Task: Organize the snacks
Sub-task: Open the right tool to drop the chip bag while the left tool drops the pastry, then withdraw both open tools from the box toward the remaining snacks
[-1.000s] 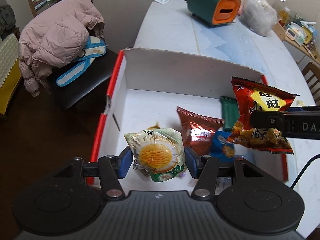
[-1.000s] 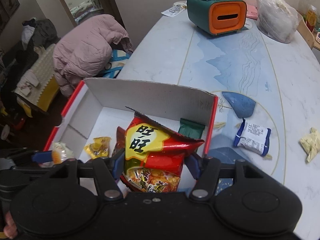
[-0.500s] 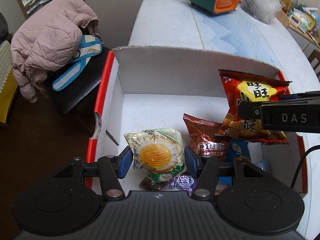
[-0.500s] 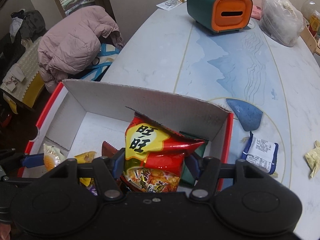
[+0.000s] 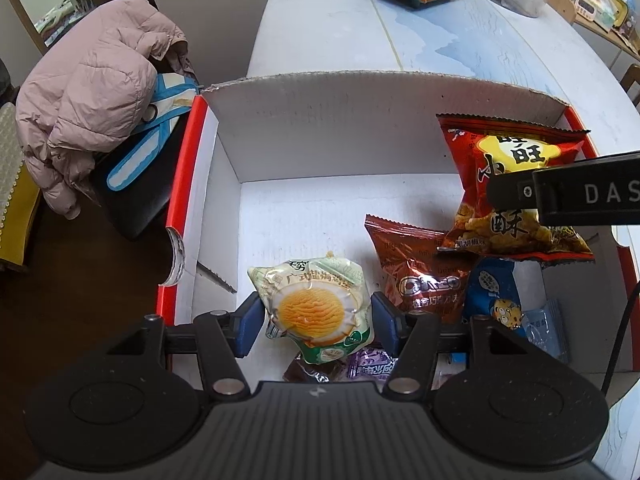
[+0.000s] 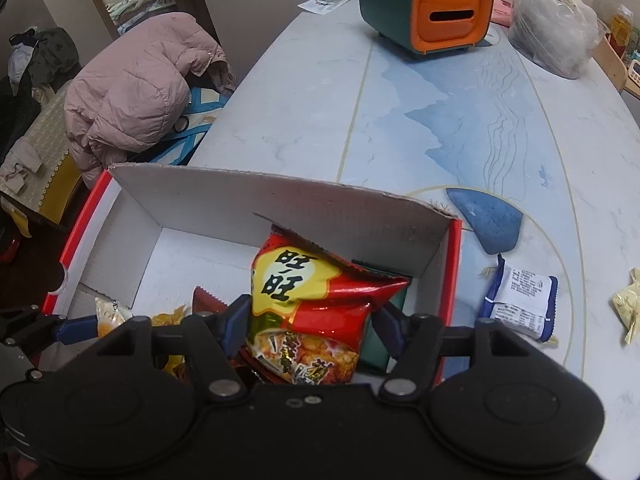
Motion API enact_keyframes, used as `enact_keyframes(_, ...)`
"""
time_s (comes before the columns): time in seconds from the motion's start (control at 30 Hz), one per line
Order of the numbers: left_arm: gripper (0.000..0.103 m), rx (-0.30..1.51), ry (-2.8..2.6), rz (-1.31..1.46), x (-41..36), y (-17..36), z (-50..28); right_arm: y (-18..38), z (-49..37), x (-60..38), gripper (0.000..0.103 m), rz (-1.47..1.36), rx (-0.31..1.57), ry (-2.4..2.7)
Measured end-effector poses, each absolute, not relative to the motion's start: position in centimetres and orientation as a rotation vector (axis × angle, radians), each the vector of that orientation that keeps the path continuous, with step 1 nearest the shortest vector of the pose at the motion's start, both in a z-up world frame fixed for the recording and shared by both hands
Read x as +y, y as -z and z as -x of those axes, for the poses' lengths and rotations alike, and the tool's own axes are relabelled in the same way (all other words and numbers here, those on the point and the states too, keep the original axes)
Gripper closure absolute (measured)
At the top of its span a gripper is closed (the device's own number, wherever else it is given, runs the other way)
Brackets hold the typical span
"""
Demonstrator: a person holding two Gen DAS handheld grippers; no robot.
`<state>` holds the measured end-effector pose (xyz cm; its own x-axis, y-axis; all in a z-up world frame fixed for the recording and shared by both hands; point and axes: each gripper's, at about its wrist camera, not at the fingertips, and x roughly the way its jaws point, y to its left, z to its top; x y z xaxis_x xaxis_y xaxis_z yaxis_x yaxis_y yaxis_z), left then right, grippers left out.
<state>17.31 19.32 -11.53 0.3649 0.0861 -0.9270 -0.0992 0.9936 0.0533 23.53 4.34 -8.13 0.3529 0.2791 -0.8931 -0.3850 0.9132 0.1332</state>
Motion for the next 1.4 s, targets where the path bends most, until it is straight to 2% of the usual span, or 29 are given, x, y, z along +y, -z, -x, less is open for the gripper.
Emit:
enact_keyframes(0.07, 0.042, 1.194, -0.119, 0.014, 19.4, 11.5, -17.3, 8.0, -23.4, 4.2, 0.03, 0.104, 1.13, -0.431)
enact_keyframes(0.17, 0.041, 1.192, -0.124, 0.029, 19.4, 11.4, -17.1, 7.7, -22.9, 3.8, 0.026, 0.097, 1.117, -0.439)
enact_keyframes(0.77, 0.041, 1.041, -0.084, 0.045, 18.0, 7.1, -13.1, 4.2, -18.8, 0.3, 0.021, 0.04, 1.06, -0.534)
enact_keyframes(1.4, 0.04, 0.9, 0.016, 0.043, 10.9, 2.4, -10.3, -0.1, -13.6, -8.2, 0.013, -0.017, 0.928, -0.605)
